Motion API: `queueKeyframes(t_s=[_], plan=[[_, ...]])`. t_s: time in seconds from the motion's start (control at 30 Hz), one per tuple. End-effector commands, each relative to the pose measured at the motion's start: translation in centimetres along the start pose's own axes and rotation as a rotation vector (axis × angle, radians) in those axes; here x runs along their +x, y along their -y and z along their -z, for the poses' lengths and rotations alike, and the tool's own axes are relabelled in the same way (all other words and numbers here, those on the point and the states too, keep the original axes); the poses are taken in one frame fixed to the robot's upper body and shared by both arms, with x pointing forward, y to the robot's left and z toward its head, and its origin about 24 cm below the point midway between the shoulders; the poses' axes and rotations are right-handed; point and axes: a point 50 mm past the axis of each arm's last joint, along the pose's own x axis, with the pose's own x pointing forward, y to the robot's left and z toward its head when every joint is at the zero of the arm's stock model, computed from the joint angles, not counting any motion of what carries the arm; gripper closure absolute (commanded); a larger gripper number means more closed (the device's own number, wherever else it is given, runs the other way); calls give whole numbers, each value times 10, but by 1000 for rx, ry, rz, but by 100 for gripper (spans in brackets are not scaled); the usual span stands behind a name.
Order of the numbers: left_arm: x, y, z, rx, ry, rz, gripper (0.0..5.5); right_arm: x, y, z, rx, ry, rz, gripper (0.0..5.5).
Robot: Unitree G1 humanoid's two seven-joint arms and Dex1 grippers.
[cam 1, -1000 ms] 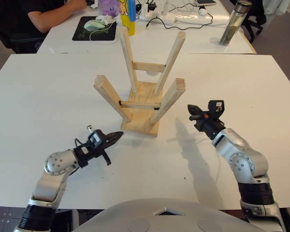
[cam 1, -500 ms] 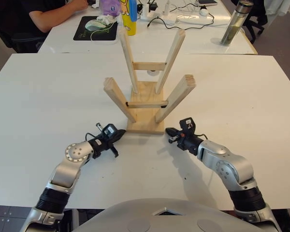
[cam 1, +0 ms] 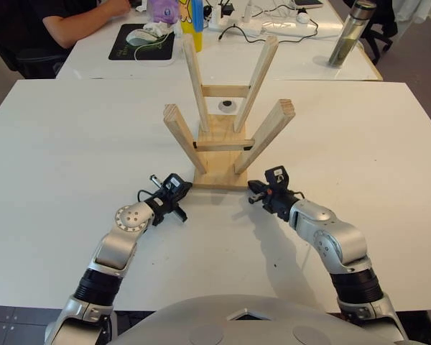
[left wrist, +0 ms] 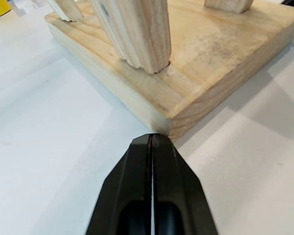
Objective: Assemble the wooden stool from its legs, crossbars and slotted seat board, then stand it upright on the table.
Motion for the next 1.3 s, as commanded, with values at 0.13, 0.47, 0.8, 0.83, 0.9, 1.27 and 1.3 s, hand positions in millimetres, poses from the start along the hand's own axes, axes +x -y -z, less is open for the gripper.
queueKeyframes(t_s=[0.13, 0.47, 0.8, 0.83, 0.9, 1.27, 1.3], plan=[[-75, -25, -36, 11, 371, -489, 550, -58, 23, -22, -16, 372, 427, 549], [-57, -28, -91, -23, 541, -537, 550, -55, 25, -78, 17, 579, 582, 549], [-42, -14, -99, 4, 559, -394, 550, -32, -31, -89, -123, 553, 124, 549], [-33, -3, -101, 22, 549, -304, 550, -27, -46, -83, -171, 505, 15, 549], [-23, 12, -97, 18, 508, -215, 550, -20, -53, -67, -219, 400, -31, 549], [-49, -49, -65, -90, 361, -664, 550, -41, 24, -63, -70, 383, 515, 549], [-43, -41, -71, -78, 389, -586, 550, -36, 12, -68, -92, 411, 421, 549]])
